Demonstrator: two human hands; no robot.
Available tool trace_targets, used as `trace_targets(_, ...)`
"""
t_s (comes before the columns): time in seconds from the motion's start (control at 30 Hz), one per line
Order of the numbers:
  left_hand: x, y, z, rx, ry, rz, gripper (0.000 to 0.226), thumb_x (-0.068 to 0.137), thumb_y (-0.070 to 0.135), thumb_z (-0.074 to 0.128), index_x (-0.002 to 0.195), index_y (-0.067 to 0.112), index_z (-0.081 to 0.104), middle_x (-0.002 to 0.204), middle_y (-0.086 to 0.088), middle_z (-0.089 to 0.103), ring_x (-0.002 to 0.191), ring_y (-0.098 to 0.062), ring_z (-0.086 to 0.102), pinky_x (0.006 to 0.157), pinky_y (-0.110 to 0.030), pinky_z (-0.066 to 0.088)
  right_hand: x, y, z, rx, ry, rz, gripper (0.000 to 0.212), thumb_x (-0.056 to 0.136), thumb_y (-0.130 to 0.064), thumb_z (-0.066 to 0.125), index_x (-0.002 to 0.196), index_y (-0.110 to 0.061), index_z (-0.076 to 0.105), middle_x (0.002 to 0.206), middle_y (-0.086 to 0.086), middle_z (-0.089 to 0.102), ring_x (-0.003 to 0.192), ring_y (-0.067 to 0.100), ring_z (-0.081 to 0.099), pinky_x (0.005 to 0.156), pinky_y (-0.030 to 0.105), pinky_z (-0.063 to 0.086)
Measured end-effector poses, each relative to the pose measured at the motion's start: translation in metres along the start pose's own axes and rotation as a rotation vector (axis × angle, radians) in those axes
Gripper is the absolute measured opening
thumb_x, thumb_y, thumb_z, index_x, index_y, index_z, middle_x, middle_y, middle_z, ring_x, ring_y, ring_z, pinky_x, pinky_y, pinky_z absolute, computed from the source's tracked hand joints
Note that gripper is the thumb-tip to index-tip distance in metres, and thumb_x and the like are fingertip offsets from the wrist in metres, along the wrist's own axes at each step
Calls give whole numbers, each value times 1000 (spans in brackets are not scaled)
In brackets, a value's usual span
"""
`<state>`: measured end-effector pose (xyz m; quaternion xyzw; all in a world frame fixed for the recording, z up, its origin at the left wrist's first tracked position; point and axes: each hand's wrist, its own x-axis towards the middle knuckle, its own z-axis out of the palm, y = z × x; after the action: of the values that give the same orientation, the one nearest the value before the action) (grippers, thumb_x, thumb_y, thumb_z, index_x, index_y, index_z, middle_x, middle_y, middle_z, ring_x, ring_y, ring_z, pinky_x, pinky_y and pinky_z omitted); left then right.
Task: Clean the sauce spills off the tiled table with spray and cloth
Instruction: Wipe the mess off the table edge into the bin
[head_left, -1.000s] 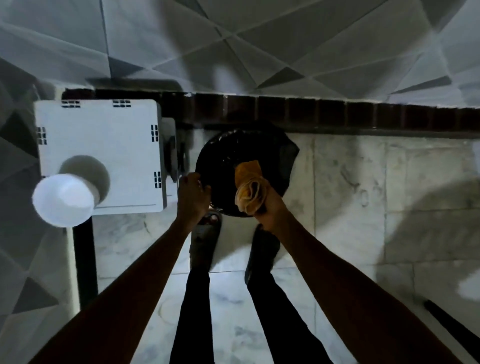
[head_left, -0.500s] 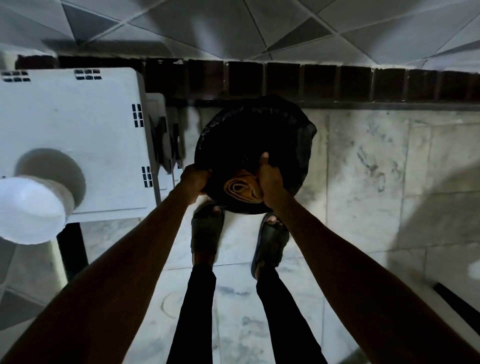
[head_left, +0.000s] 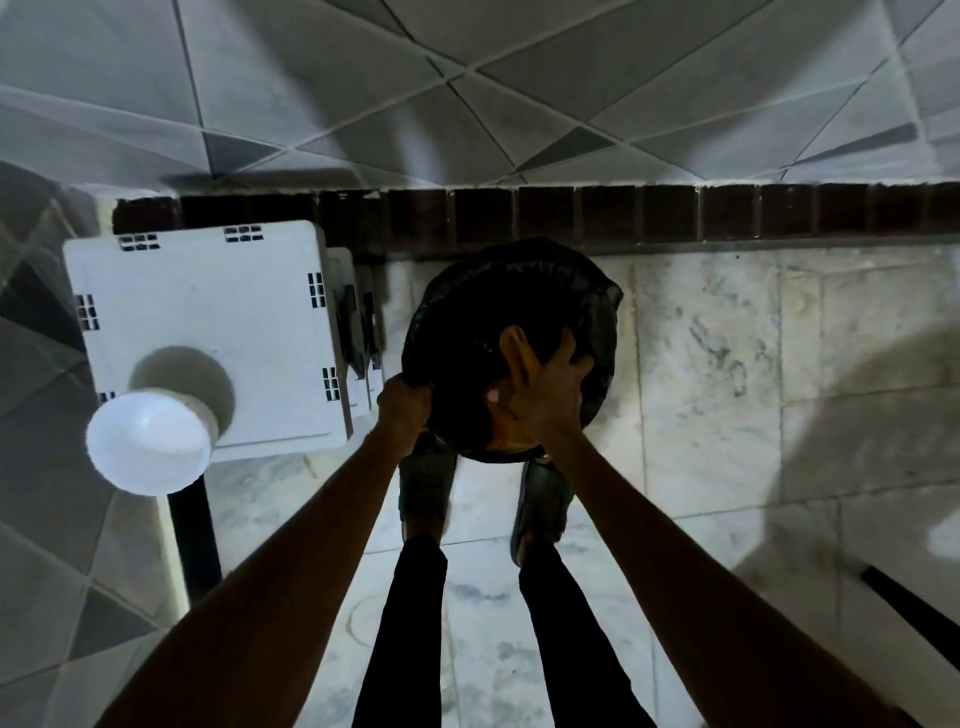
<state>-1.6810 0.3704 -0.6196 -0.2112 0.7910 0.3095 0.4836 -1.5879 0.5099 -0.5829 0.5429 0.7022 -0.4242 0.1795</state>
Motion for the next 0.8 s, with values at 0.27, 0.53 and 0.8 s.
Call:
trace_targets(0.27, -106, 16, -19, -65, -50, -2, 20, 97, 21, 59, 107, 4, 59, 89, -8, 60, 86, -27, 61, 90, -47, 56, -88, -30, -68, 111, 0, -137, 92, 63, -35, 59, 147, -7, 33, 142, 22, 34, 124, 43, 46, 98, 43, 46)
trace_targets(0.53, -296, 39, -72, 18, -114, 90, 28, 98, 9, 52, 123, -3, 57, 86, -2, 59, 79, -20, 57, 72, -32, 51, -268, -77, -189, 205, 178, -367, 100, 68, -29, 80, 150, -7, 26, 145, 14, 26, 120, 11, 37, 100, 27, 42)
trace_targets(0.8, -464, 48, -107, 317, -117, 319, 22, 102, 13, 48, 117, -1, 57, 92, -16, 60, 84, -29, 54, 57, -15, 38, -425, -80, -274, 269, 122, -83, 75, 65, -29, 69, 136, -9, 53, 115, 6, 62, 109, 23, 60, 88, 28, 43)
